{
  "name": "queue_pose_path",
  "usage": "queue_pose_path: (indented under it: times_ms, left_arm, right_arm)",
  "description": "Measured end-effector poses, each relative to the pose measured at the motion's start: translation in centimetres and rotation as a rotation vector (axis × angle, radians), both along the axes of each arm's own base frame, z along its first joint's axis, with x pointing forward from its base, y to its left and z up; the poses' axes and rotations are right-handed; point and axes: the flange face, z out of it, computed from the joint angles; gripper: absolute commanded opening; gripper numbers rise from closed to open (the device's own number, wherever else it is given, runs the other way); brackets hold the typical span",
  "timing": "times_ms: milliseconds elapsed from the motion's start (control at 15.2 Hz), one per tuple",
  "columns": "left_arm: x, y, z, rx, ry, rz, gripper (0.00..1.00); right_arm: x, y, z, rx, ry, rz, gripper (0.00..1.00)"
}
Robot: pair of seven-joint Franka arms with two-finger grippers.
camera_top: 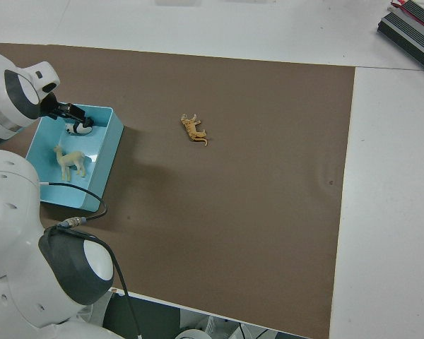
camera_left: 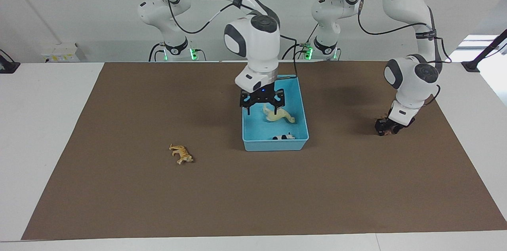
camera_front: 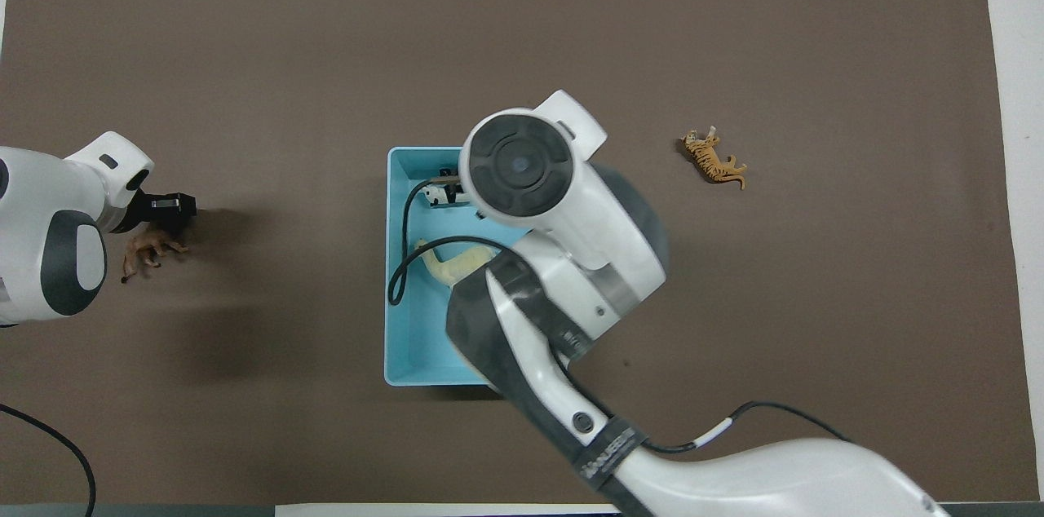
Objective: Put all toys into storage box
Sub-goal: 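Carry the cream camel into the box and open the right gripper, then grasp the brown horse with the left gripper while the right gripper reaches the tiger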
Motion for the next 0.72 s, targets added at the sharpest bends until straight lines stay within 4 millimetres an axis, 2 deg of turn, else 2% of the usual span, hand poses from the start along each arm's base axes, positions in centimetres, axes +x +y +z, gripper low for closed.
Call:
queue_pose_path:
  times_ms: [66, 197, 329, 394, 526, 592, 723]
  left_arm:
    - [0.0, 0.0, 0.0, 0.0, -0.001, 0.0, 0.02]
    - [0.1, 0.1, 0.1, 0.001, -0.001, 0.003, 0.0]
    - [0.7, 0.2, 1.0, 0.003, -0.001, 0.014, 0.0]
    - [1.5, 0.0, 2.2, 0.002, 0.005, 0.03, 0.0]
    - [3.7, -2.1, 6.3, -0.013, 0.031, 0.081, 0.0]
    - [4.8, -4.1, 8.9, -0.032, 0.038, 0.116, 0.0]
    - [6.3, -9.4, 14.0, -0.063, 0.035, 0.199, 0.0]
  right_arm:
    - [2.2, -3.8, 0.1, -0.016, -0.001, 0.035, 1.0]
    - [5.5, -11.4, -0.8, -0.061, 0.018, 0.152, 1.0]
    - [7.3, -18.1, -2.5, -0.1, 0.048, 0.294, 1.0]
    - [7.8, -20.7, -3.5, -0.111, 0.05, 0.351, 1.0]
    - [7.6, -23.8, -6.4, -0.124, 0.019, 0.443, 1.0]
    - [7.0, -24.4, -8.3, -0.128, -0.002, 0.482, 1.0]
    - [5.2, -24.6, -12.0, -0.13, -0.02, 0.534, 1.0]
